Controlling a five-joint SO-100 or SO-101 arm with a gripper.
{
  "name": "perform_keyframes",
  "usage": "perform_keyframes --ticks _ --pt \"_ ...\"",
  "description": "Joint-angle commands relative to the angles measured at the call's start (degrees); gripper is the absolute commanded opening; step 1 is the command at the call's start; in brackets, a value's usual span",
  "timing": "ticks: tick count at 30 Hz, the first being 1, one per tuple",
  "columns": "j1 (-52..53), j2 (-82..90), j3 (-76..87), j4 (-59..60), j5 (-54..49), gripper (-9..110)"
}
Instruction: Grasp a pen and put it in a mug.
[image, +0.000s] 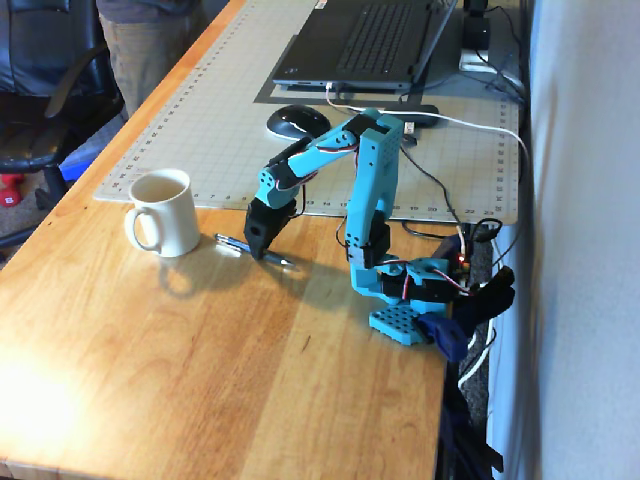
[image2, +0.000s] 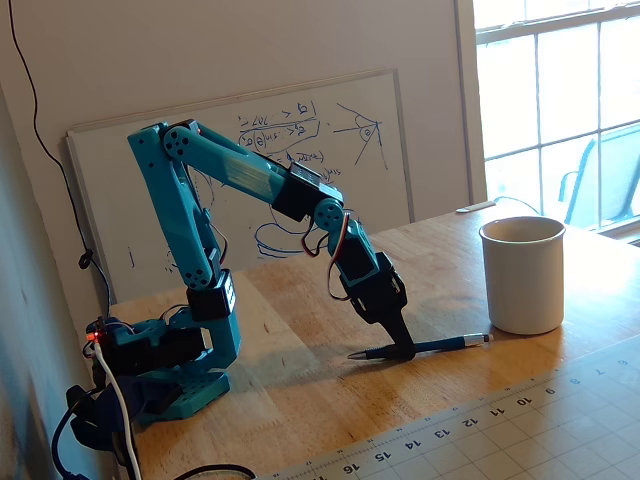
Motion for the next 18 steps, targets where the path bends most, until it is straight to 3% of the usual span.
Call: perform_keyframes --ticks 1,8,18 --pt "0.7 0.62 -3.78 -0.88 0.7 1" --pt "1.05 2.29 -4.92 -0.88 0.26 1" --pt "1.14 25.66 -4.92 -1.05 -0.18 1"
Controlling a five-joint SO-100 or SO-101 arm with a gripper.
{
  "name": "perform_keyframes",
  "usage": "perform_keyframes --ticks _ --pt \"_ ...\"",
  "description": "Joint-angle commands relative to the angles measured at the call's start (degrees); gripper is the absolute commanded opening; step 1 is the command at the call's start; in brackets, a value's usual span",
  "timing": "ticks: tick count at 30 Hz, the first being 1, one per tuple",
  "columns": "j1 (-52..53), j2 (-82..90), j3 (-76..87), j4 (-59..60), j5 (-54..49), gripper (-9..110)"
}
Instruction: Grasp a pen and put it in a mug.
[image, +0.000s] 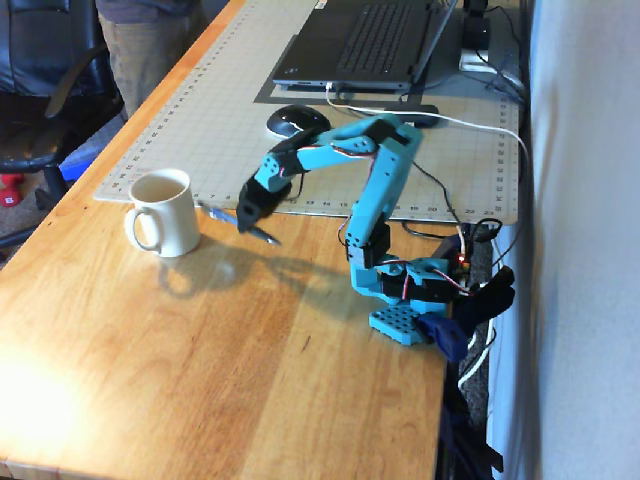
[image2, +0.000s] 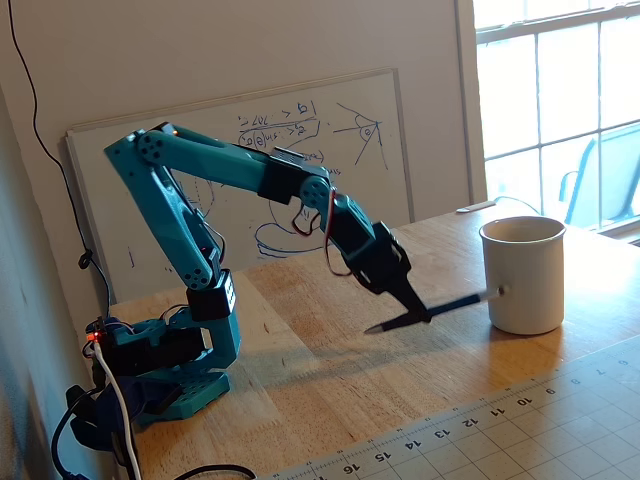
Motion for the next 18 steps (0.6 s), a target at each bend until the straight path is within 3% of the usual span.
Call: perform_keyframes --ticks 1,8,18 --pt "0.62 13.1 -4.83 -1.05 -0.35 1" --pt "-0.09 21.27 -6.06 -9.76 0.44 1" --pt "-5.63 18.19 -5.36 -38.5 0.44 1"
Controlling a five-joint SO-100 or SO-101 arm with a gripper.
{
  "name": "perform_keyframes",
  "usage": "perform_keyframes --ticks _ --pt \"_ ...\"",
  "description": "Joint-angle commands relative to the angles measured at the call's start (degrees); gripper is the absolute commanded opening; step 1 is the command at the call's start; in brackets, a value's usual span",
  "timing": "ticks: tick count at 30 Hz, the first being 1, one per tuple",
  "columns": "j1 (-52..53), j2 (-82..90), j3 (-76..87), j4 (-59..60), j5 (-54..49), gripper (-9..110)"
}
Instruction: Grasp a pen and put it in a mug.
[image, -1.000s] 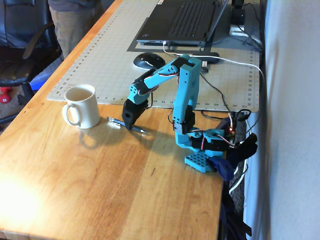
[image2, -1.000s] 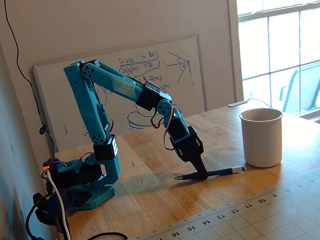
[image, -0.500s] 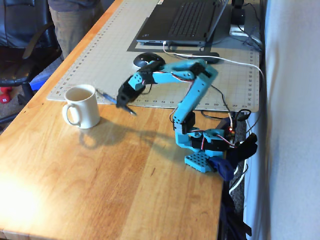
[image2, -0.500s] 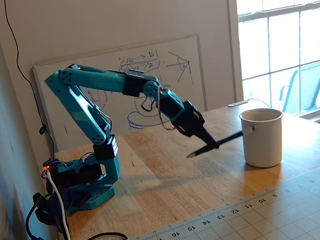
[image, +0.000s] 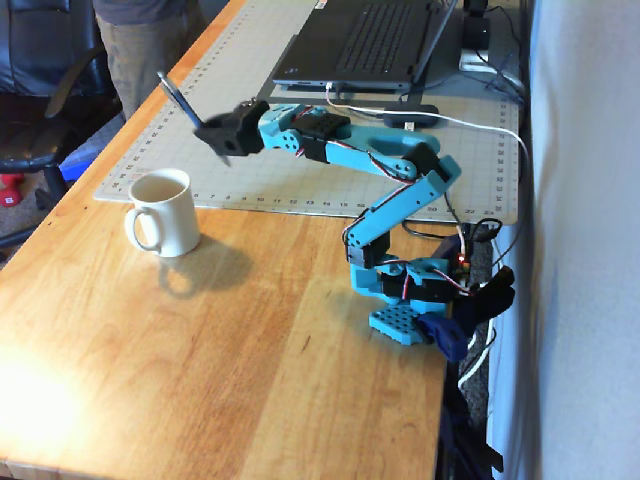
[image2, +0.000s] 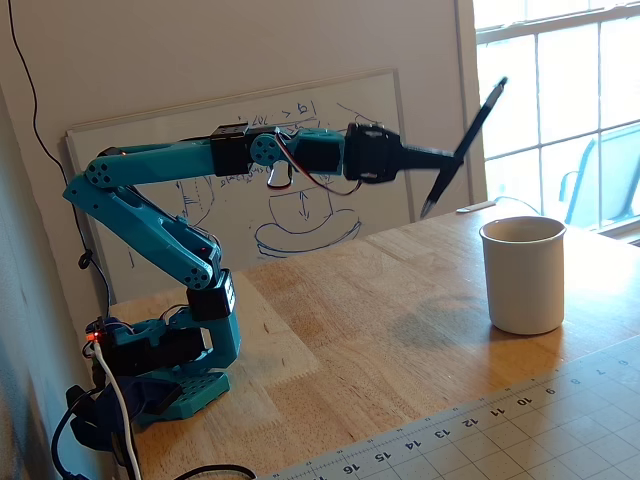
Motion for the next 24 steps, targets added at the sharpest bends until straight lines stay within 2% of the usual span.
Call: perform_keyframes --ticks 1,14,24 --pt "-3.78 -2.46 -5.1 -13.54 0.44 1" --pt "-6.86 -29.09 -9.93 -44.12 0.44 1" --pt "-5.63 -42.71 -19.51 -48.52 -0.18 1"
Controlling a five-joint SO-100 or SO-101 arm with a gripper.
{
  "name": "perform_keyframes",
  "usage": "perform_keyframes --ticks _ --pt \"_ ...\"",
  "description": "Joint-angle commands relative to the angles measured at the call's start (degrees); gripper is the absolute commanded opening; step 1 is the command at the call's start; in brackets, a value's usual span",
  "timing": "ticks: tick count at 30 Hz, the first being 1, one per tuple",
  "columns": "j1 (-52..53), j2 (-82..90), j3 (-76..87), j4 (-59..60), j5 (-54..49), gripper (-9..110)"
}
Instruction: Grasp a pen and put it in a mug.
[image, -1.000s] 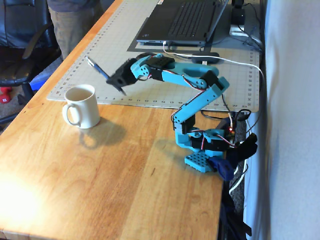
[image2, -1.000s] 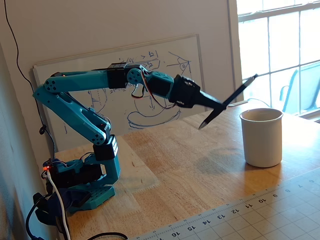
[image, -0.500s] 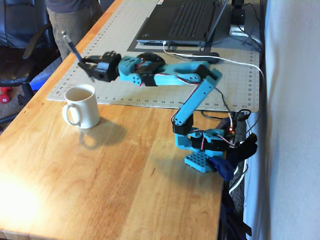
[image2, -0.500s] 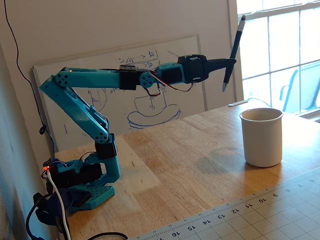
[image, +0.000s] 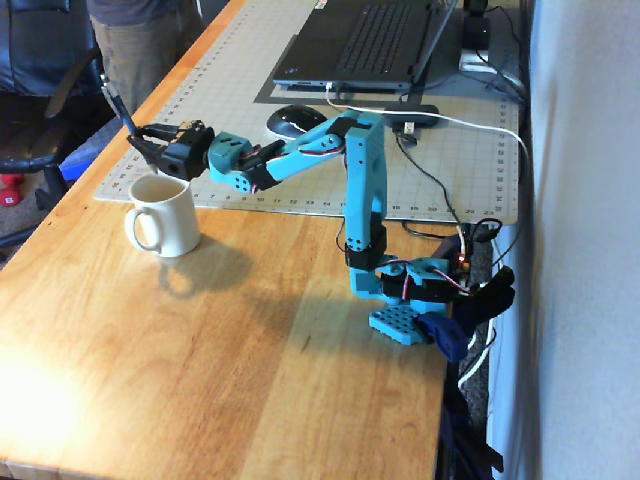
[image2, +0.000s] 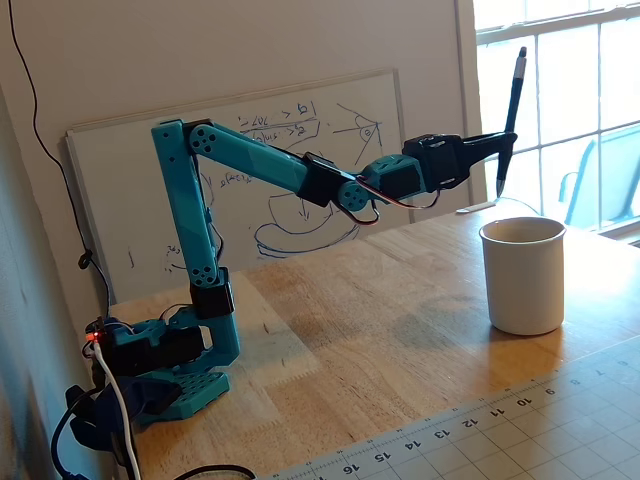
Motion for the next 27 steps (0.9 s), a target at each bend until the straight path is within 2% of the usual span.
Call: perform_keyframes --ticks 1,17,27 --pt "1.67 -1.14 -7.47 -2.2 -0.35 1" --pt "2.81 -6.59 -8.44 -2.2 -0.35 2" --pt "2.64 1.05 -7.82 -1.49 0.35 19"
